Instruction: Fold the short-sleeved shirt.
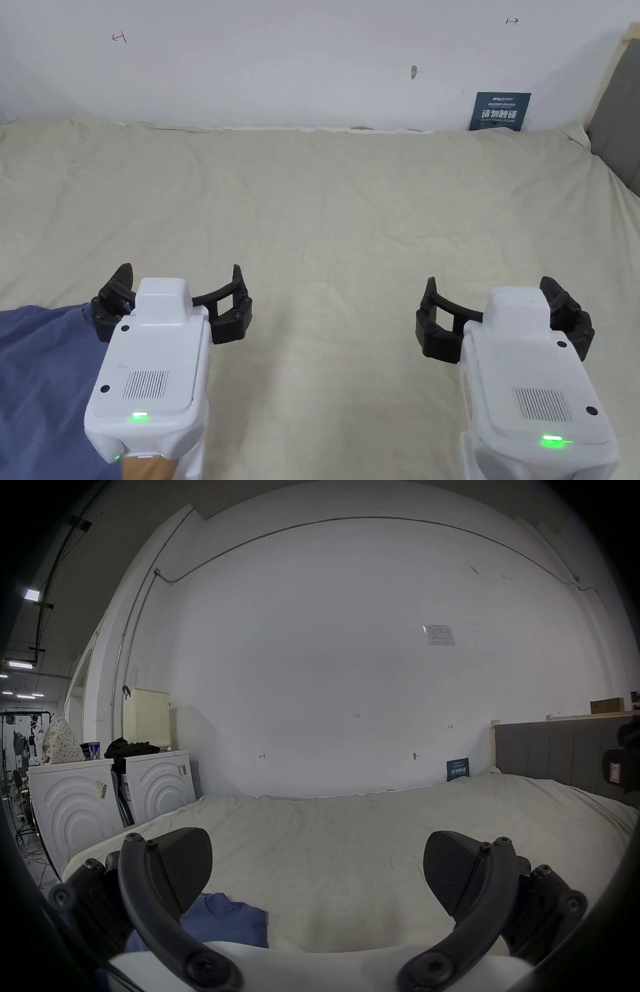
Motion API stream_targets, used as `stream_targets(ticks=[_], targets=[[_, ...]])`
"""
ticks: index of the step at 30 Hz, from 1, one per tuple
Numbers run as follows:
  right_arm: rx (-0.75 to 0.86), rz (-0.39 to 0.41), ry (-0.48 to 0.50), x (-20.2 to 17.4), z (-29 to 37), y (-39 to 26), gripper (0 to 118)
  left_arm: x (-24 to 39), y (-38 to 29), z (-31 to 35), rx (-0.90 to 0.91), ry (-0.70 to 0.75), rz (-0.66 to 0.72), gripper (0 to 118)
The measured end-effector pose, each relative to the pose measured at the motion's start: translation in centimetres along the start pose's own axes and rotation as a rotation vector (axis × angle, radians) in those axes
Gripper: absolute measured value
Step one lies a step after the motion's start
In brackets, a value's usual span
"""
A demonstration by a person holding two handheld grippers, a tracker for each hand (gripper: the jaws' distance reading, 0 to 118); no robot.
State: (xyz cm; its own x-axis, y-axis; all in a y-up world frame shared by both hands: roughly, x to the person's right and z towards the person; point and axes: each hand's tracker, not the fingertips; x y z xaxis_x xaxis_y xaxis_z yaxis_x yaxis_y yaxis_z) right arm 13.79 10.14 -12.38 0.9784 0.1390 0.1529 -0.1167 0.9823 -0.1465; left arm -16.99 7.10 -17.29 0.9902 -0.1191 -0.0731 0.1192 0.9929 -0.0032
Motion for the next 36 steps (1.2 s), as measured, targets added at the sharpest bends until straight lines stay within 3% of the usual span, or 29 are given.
stream_targets(ticks=[8, 9, 10, 11, 12, 13, 14, 15, 18, 24, 36], targets=[[-0.001, -0.003, 0.000, 0.1, 0.1, 0.1, 117, 0.0, 0.2, 0.1, -0.001, 0.005, 0.000, 118], [-0.003, -0.004, -0.001, 0.1, 0.1, 0.1, 113, -0.1, 0.3, 0.2, -0.005, -0.002, 0.007, 111], [-0.005, -0.007, 0.001, 0.1, 0.2, 0.2, 106, -0.1, 0.4, 0.4, -0.004, -0.014, 0.019, 96], [-0.009, -0.009, 0.002, 0.1, 0.2, 0.3, 91, -0.1, 0.4, 0.5, -0.003, -0.024, 0.030, 74], [-0.012, -0.013, 0.005, 0.2, 0.3, 0.3, 60, -0.1, 0.4, 0.5, -0.009, -0.029, 0.033, 34], [-0.015, -0.019, 0.006, 0.2, 0.3, 0.3, 30, 0.1, 0.5, 0.4, -0.019, -0.029, 0.030, 9], [-0.020, -0.024, 0.012, 0.2, 0.2, 0.4, 6, 0.2, 0.5, 0.4, -0.027, -0.028, 0.026, 1], [-0.027, -0.026, 0.009, 0.3, 0.1, 0.4, 2, 0.4, 0.4, 0.4, -0.030, -0.021, 0.019, 0], [-0.036, -0.045, 0.037, 0.6, 0.0, 0.4, 1, 0.0, 0.4, 0.7, -0.044, -0.067, 0.046, 0], [-0.019, -0.021, 0.095, -1.5, -0.5, 0.7, 1, -2.4, 0.1, 0.9, -0.064, -0.004, 0.069, 0], [0.015, 0.001, 0.424, -14.7, -1.7, 2.7, 1, -16.8, -1.2, 5.6, -0.112, 0.336, 0.034, 0]])
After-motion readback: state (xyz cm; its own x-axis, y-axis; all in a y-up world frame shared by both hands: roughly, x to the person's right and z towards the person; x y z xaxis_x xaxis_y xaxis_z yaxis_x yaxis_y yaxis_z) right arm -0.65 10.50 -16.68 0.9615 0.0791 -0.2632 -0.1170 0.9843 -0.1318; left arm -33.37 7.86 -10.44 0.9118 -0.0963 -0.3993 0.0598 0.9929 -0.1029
